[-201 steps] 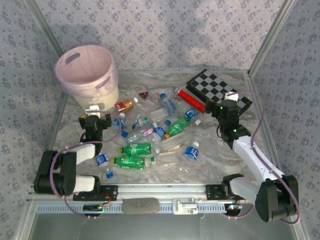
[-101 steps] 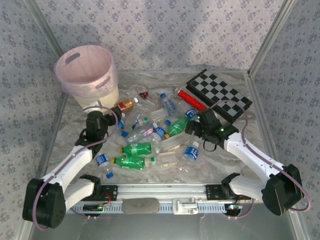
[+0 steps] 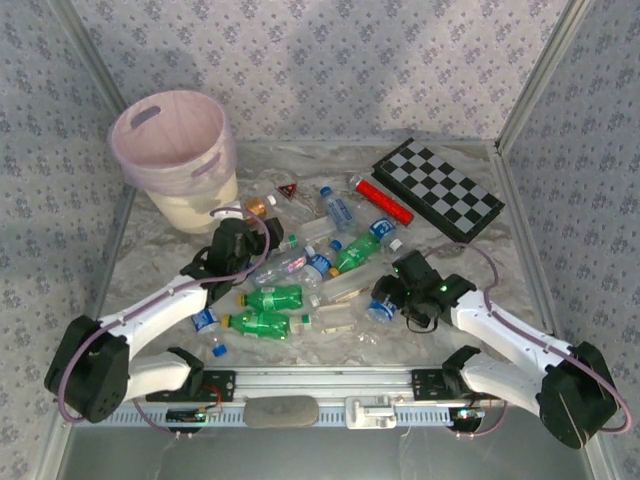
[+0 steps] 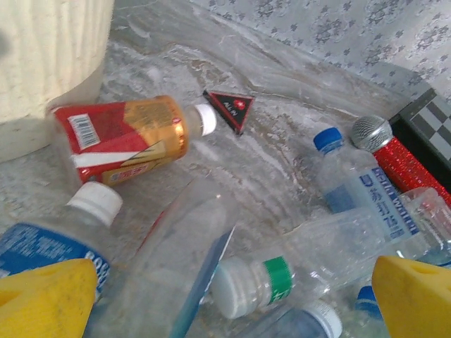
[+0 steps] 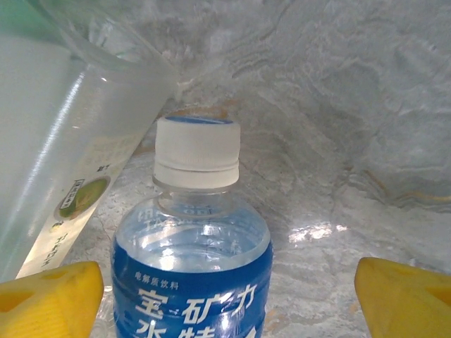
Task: Put the plastic bottles in the bin
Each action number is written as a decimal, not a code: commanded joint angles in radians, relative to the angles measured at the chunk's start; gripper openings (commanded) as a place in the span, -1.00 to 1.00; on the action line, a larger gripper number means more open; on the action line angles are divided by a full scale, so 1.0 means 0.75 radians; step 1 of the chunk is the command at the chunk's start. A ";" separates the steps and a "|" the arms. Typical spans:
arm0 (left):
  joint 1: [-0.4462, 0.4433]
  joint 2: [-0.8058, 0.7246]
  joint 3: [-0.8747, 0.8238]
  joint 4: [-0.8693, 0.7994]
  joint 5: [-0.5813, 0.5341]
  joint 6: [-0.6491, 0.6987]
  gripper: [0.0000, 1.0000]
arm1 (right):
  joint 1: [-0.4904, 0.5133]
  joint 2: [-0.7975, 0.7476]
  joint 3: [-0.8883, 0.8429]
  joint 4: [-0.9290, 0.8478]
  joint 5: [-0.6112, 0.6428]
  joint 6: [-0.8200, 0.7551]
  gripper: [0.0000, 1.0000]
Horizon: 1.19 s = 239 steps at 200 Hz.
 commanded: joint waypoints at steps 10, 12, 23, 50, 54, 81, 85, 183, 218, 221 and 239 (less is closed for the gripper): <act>-0.030 0.058 0.088 0.025 -0.009 -0.012 1.00 | -0.012 0.029 -0.060 0.113 -0.060 0.057 0.83; -0.032 0.060 0.091 0.022 -0.009 -0.011 0.99 | -0.012 0.032 -0.062 0.118 -0.060 0.055 0.83; -0.037 0.066 0.097 0.007 -0.007 -0.013 0.99 | -0.015 0.043 -0.072 0.142 -0.063 0.053 0.80; -0.044 0.055 0.089 -0.032 -0.030 -0.028 0.99 | -0.026 0.075 -0.097 0.174 -0.060 0.046 0.67; -0.045 0.053 0.086 -0.036 -0.033 -0.029 0.99 | -0.030 0.081 -0.101 0.180 -0.061 0.044 0.64; -0.046 0.038 0.074 -0.054 -0.051 -0.037 0.99 | -0.050 0.101 -0.120 0.207 -0.063 0.018 0.44; -0.046 0.038 0.076 -0.056 -0.053 -0.037 1.00 | -0.053 0.102 -0.120 0.210 -0.064 0.014 0.43; -0.045 0.086 0.233 -0.001 0.270 0.112 1.00 | -0.193 -0.042 0.155 0.136 0.018 -0.308 0.01; -0.044 0.125 0.323 0.033 0.498 0.160 1.00 | -0.292 0.059 0.368 0.256 -0.020 -0.466 0.00; -0.045 0.128 0.327 0.039 0.516 0.160 1.00 | -0.297 0.074 0.381 0.276 -0.034 -0.473 0.00; -0.045 0.149 0.337 0.084 0.616 0.158 1.00 | -0.310 0.167 0.447 0.414 -0.098 -0.490 0.00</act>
